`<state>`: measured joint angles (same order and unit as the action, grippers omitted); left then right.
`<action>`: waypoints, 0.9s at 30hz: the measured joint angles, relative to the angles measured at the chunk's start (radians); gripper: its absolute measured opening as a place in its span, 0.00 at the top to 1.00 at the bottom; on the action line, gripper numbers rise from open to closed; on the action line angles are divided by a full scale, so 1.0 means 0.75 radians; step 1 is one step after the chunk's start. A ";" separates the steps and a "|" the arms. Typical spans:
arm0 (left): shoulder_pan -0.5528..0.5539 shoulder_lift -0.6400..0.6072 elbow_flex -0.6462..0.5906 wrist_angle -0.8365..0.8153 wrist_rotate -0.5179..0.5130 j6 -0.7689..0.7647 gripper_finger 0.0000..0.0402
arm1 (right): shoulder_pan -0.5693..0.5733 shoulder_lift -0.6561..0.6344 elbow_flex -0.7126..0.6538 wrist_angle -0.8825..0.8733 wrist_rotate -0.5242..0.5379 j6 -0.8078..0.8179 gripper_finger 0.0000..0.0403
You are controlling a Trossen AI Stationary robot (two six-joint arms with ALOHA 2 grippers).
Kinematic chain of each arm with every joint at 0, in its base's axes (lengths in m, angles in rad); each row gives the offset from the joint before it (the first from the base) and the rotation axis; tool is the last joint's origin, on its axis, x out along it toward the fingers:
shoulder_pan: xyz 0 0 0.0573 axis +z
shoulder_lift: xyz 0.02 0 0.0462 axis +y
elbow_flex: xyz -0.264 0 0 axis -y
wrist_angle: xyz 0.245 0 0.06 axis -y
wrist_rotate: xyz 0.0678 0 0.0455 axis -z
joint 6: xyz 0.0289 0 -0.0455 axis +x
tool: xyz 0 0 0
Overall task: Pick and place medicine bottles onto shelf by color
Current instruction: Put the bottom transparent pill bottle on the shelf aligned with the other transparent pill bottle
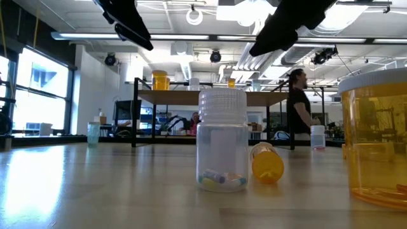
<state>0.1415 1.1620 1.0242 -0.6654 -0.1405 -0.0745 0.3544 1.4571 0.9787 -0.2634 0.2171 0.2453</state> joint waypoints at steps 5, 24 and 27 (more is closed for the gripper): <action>-0.127 -0.023 -0.141 0.208 -0.018 -0.049 0.38 | 0.054 0.142 0.000 0.182 -0.136 -0.083 0.54; -0.418 -0.023 -0.282 0.438 -0.203 -0.147 0.38 | 0.095 0.344 0.017 0.568 -0.281 -0.133 0.51; -0.432 -0.023 -0.283 0.438 -0.227 -0.147 0.38 | 0.104 0.344 0.062 0.574 -0.281 -0.208 0.46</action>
<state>-0.1824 1.1450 0.8121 -0.3370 -0.3111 -0.1846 0.4324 1.7153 1.0253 0.1673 0.0067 0.0895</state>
